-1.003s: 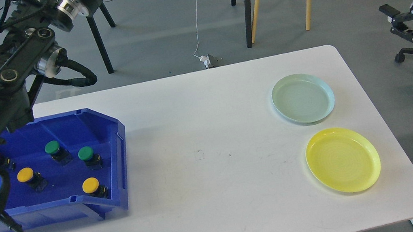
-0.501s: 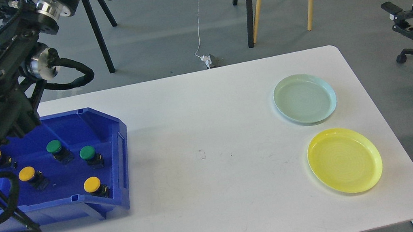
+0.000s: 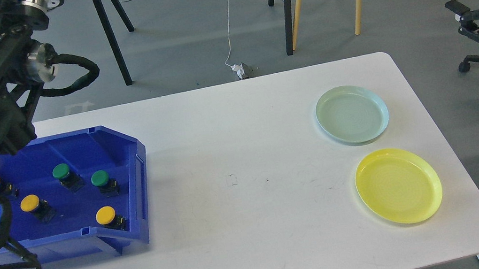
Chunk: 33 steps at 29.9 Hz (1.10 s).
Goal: Pass button and place on color plate
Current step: 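Move the left gripper up and over the blue bin, then lower the left gripper into the bin and grasp a green button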
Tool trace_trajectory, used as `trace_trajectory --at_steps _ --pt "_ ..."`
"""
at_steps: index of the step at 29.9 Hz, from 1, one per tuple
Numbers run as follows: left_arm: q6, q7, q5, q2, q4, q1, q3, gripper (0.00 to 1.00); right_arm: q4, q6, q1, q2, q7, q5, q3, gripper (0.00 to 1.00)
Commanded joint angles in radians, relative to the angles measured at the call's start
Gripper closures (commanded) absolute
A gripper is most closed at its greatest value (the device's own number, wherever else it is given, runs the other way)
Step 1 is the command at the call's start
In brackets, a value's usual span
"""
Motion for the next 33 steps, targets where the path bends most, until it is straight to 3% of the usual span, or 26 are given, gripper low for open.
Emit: trace_trajectory --at_steps 1,5,14,25,33 --pt "-0.161 0.000 0.007 0.037 0.003 0.002 0.006 0.00 0.000 0.000 0.000 -0.001 -0.002 0.000 0.000 0.01" --pt "-0.175 0.000 0.111 0.086 0.004 0.008 0.062 0.00 -0.001 0.001 -0.002 -0.001 0.000 0.000 0.000 0.01" --pt "-0.179 0.000 0.514 0.281 -0.051 0.016 0.328 0.00 -0.003 0.009 -0.002 -0.003 0.000 -0.002 0.000 0.01" --pt "-0.156 0.000 0.856 0.593 -0.506 0.021 0.625 0.00 -0.073 0.011 -0.002 0.033 0.000 -0.002 -0.003 0.01" --pt "-0.093 0.000 1.157 0.645 -0.545 0.142 0.661 0.00 -0.121 0.012 -0.002 0.066 -0.003 -0.003 -0.006 0.01"
